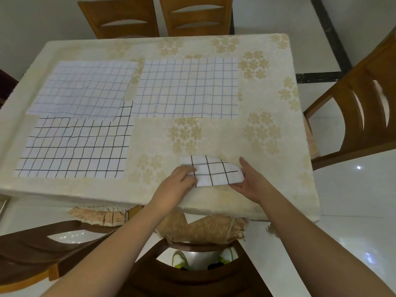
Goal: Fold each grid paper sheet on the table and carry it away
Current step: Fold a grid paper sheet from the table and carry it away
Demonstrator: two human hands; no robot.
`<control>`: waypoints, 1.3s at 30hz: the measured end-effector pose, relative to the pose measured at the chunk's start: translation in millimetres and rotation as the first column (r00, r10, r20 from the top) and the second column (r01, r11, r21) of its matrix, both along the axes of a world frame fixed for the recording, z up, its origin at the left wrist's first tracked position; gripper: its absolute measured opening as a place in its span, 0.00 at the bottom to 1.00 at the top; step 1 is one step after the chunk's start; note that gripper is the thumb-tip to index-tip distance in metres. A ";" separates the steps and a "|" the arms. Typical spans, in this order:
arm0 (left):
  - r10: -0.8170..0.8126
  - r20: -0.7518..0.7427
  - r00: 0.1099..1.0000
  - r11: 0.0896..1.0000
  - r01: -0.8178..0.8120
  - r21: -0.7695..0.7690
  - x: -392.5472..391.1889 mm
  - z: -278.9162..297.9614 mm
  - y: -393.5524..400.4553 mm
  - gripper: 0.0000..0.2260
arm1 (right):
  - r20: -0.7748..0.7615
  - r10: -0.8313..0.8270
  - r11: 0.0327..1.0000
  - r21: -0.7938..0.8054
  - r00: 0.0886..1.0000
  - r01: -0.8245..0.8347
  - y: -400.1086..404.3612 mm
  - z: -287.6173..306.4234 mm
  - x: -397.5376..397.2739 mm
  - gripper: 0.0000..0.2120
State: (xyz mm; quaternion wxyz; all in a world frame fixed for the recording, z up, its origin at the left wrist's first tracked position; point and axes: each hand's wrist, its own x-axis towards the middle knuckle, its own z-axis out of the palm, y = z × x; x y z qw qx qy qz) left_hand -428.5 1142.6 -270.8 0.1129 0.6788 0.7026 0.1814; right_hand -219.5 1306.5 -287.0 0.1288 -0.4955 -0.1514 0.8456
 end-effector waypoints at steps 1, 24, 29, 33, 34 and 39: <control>0.045 0.078 0.996 0.995 -0.037 -0.094 0.8 -11.7 -8.6 0.09 | 0.076 0.014 0.998 0.055 0.997 -0.018 0.2 -3.0 0.5 0.20; 0.807 0.553 0.208 0.557 -0.580 -0.595 45.8 -13.3 -53.6 0.04 | 0.411 0.316 0.835 0.308 0.855 -0.457 -67.1 3.1 36.6 0.12; 0.750 0.647 0.140 0.616 -0.505 -0.605 55.5 10.0 -64.5 0.06 | 0.456 0.267 0.783 0.411 0.849 -0.467 -83.3 15.4 57.4 0.06; 0.724 0.678 0.128 0.658 -0.422 -0.623 59.9 28.1 -72.3 0.05 | 0.483 0.181 0.738 0.509 0.857 -0.443 -95.3 32.6 77.4 0.02; 0.717 0.684 0.132 0.670 -0.401 -0.625 60.9 32.0 -74.9 0.04 | 0.476 0.153 0.732 0.533 0.866 -0.423 -100.5 38.5 82.5 0.01; 0.671 0.720 0.176 0.734 -0.292 -0.613 70.1 47.4 -92.6 0.09 | 0.464 0.068 0.708 0.601 0.883 -0.370 -133.0 64.5 107.7 0.02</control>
